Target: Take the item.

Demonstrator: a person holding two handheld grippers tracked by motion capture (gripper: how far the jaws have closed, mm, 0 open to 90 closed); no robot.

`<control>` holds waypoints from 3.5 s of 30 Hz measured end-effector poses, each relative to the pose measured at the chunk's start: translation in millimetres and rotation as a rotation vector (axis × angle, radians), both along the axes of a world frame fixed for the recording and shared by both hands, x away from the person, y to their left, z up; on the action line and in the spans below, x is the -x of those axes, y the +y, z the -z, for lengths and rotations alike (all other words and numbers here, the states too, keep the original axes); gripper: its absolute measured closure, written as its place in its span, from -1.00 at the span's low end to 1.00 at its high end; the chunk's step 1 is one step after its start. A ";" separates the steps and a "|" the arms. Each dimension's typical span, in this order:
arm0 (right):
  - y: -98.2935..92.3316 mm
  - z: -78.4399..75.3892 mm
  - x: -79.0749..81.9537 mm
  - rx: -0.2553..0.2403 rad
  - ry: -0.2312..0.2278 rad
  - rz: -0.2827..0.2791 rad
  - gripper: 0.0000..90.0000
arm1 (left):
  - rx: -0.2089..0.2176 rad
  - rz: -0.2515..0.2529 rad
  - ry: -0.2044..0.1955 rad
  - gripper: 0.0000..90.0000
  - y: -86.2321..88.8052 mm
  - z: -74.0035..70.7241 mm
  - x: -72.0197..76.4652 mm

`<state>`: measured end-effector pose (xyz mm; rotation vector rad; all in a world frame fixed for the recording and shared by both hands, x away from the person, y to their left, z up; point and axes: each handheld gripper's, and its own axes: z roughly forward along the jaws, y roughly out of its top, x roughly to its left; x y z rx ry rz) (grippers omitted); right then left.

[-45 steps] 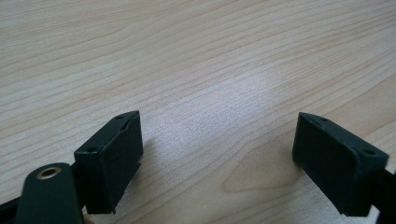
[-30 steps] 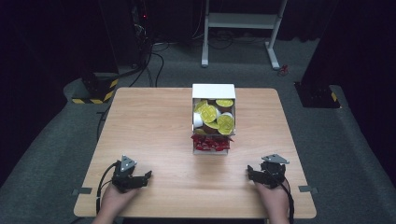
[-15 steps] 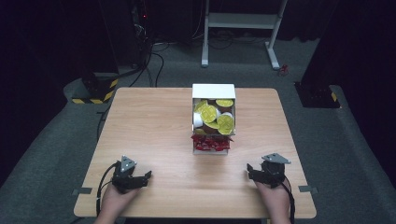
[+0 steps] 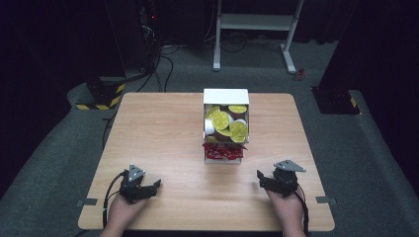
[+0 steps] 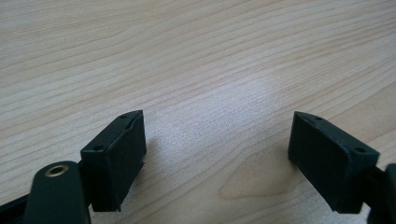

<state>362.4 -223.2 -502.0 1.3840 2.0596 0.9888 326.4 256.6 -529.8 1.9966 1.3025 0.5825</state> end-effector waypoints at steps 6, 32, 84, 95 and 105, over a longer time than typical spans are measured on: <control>7.7 -1.8 1.1 -0.001 -0.010 -0.020 -0.54 | -0.007 0.013 0.006 -0.69 -0.5 0.1 0.5; 29.4 -20.1 13.8 -0.083 -0.041 -0.058 -0.21 | -0.003 0.026 0.008 -0.67 0.4 -0.2 -0.1; 64.4 -52.2 -27.8 -0.028 -0.214 -0.172 0.48 | 0.000 0.001 -0.016 -0.46 0.7 -0.5 -1.0; 68.0 -50.2 -33.5 -0.034 -0.218 -0.197 0.65 | 0.000 -0.009 -0.017 -0.45 0.7 -0.4 0.0; 68.4 -47.7 -33.3 -0.054 -0.216 -0.198 0.77 | 0.000 -0.009 -0.016 -0.45 0.8 -0.5 0.1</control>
